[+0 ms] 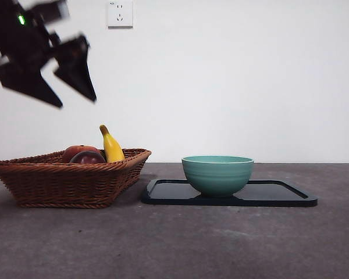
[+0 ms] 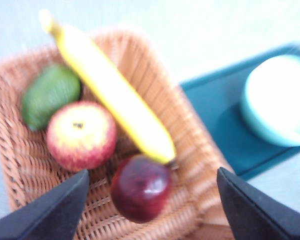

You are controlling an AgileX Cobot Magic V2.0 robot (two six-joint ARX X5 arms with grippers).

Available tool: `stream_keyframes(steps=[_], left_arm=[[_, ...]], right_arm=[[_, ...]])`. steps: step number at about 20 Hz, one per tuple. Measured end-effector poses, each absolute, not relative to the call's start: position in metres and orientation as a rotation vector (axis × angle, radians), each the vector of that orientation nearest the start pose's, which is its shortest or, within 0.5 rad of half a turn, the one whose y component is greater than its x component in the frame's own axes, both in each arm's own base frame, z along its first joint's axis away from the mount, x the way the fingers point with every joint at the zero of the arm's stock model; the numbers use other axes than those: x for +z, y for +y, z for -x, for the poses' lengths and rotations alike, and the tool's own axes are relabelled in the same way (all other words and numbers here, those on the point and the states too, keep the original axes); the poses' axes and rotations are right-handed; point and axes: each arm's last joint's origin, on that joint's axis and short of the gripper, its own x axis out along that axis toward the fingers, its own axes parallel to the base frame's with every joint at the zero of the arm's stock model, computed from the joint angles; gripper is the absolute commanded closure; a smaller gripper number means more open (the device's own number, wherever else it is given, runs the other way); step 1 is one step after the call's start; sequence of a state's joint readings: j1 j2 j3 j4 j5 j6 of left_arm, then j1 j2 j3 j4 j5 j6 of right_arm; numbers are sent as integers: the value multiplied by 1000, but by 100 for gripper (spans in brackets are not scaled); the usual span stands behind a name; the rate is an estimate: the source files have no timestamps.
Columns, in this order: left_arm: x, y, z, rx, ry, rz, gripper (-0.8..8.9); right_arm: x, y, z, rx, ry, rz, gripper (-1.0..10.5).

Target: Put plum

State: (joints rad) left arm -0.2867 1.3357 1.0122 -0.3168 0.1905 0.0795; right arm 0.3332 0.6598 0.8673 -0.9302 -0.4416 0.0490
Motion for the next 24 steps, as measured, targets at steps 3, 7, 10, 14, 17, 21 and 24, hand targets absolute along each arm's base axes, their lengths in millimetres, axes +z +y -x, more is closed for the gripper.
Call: stream_keyframes(steps=[3,7,10,14,17,21,24], left_arm=[[308,-80,-246,-545,577,-72,408],[330,-73,-208,-666,557,-33,409],[336,-69,-183,-788,604,11,409],[334,-67,-160,-943,714,84,411],[330,-66,-155,-958,764,76,411],[329,-66,-155,-963,761,64,411],[329,-66,-155,-964,760,61,411]], right_arm=[[312,47,-99,722,757,-85,766],[312,47,-99,722,757,-85,766],[312,47,-99,722,757,-85,766],[312,47,-99,722,757,-85,766],[312,47,-99,722,757,-85,766],[312,47,-99,722,757,-85,766],[312,47,-99,722,758,-85,766]])
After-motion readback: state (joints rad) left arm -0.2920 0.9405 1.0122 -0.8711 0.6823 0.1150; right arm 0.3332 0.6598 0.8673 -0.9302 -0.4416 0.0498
